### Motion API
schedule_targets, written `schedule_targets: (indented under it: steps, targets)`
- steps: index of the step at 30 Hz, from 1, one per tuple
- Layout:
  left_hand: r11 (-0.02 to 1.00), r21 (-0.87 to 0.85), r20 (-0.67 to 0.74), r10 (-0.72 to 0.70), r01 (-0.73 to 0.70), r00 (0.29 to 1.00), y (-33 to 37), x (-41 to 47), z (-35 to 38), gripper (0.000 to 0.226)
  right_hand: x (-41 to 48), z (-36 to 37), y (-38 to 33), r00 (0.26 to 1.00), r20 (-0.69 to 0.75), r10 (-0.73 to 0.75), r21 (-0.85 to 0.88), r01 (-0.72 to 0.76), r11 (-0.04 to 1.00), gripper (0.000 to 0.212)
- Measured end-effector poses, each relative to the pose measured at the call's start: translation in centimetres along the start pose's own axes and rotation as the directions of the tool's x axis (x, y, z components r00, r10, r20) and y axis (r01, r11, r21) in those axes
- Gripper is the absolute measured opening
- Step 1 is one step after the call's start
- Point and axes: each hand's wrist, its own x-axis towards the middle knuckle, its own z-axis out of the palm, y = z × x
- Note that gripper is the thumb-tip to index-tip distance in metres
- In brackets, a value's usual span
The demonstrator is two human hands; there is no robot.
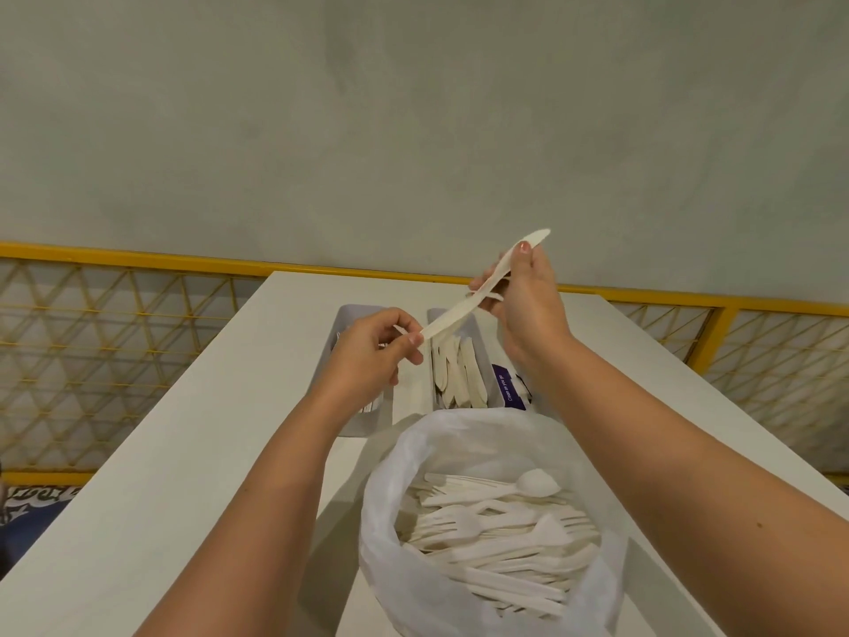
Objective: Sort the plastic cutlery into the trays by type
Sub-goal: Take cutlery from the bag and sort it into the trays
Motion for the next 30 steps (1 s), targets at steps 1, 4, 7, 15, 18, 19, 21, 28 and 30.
schedule_targets:
  steps: [1, 4, 7, 15, 18, 19, 21, 28, 30]
  targets:
    - [1.0, 0.029, 0.026, -0.006, 0.005, 1.0, 0.0, 0.0, -0.3, 0.01, 0.1, -0.2, -0.2, 0.997, -0.005, -0.073, -0.057, 0.073, 0.996, 0.029]
    - [0.995, 0.09, 0.079, -0.038, 0.031, 0.996, -0.1, -0.2, -0.9, 0.011, 0.4, -0.5, -0.6, 0.964, 0.12, -0.239, -0.266, 0.263, 0.927, 0.028]
    - [0.99, 0.139, 0.116, -0.016, -0.001, 0.993, -0.1, -0.2, -0.6, 0.012, -0.5, 0.0, -0.1, 0.864, 0.484, -0.139, -0.553, 0.424, 0.717, 0.024]
    - [0.995, 0.082, -0.053, 0.067, -0.062, 0.996, 0.3, -0.3, 1.8, 0.028, -1.8, -0.1, 0.9, 0.743, 0.616, 0.262, -0.765, 0.485, 0.425, 0.023]
    - [0.987, 0.124, -0.183, 0.128, -0.106, 0.975, 0.0, -0.3, 1.9, 0.041, -1.5, -0.7, 0.7, 0.704, 0.587, 0.4, -0.801, 0.43, 0.416, 0.027]
    - [0.976, 0.181, -0.216, 0.157, -0.118, 0.964, -0.2, -0.2, 2.0, 0.044, -1.4, -1.0, 0.6, 0.696, 0.565, 0.443, -0.813, 0.38, 0.442, 0.027]
    - [0.949, 0.297, -0.257, 0.188, -0.107, 0.948, -0.7, 0.1, 2.3, 0.049, -0.7, -1.6, 0.2, 0.709, 0.501, 0.497, -0.849, 0.291, 0.441, 0.023]
    - [0.931, 0.358, 0.065, 0.05, -0.07, 0.997, -1.7, 0.1, 3.0, 0.031, 3.7, -2.0, 1.4, 0.805, 0.143, 0.576, -0.885, -0.156, 0.439, 0.025]
    - [0.898, 0.435, 0.267, -0.068, -0.057, 0.961, -2.2, 0.0, 3.2, 0.041, 4.5, -1.9, 2.4, 0.81, 0.098, 0.578, -0.9, -0.176, 0.398, 0.023]
